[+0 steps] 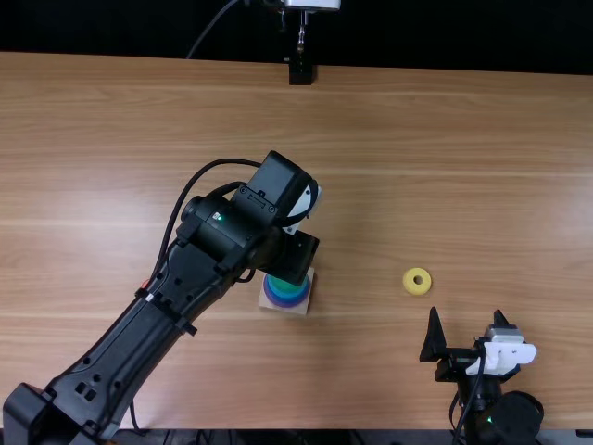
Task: Build the Hanoi tower: stack the rings onto the peg from bottom to top in this color order: purple, dark blue, light blue, dark green, light green, yellow, orange.
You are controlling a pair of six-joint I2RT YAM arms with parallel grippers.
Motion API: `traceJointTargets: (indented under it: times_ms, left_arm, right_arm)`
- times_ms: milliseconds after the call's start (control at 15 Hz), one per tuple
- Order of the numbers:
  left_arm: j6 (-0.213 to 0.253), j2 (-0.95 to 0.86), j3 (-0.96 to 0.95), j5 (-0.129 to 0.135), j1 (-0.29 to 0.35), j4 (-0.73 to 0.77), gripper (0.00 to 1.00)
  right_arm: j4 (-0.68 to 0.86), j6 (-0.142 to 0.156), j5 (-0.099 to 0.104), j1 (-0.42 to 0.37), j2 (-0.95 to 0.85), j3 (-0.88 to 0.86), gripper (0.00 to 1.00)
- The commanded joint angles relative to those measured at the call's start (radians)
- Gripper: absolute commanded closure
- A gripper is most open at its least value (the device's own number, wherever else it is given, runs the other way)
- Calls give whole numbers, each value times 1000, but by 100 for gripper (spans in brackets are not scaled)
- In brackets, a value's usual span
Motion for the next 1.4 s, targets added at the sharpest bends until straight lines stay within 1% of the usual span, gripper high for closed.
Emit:
traceJointTargets:
  times_ms: [0, 200, 400, 467, 600, 667, 933, 1067, 1333]
  left_arm:
    - [-7, -20, -36, -4, -9, -11, 100]
    - [-12, -23, -27, -2, -9, -13, 100]
    - [-58, -60, -31, -2, -9, -11, 100]
    - [-66, -72, -31, -2, -9, -11, 100]
    - [-67, -89, -28, 0, -10, -13, 100]
    - [-67, -96, -30, 5, -16, -18, 100]
    - [-73, -124, -53, 5, -30, -14, 100]
    - [-90, -132, -94, 5, -30, -9, 100]
    - [-90, -133, -131, 5, -26, -5, 100]
  right_arm:
    - [-66, -3, 0, -12, -13, -61, 0]
    - [-66, -3, 0, -12, -13, -61, 0]
    - [-66, -3, 0, -12, -13, -60, 0]
    - [-66, -3, 0, -12, -13, -61, 0]
    - [-66, -3, 0, -12, -13, -61, 0]
    - [-66, -3, 0, -12, -13, -61, 0]
    - [-66, -3, 0, -12, -13, -60, 0]
    - [-66, -3, 0, -12, -13, -61, 0]
    - [-66, -3, 0, -12, -13, -61, 0]
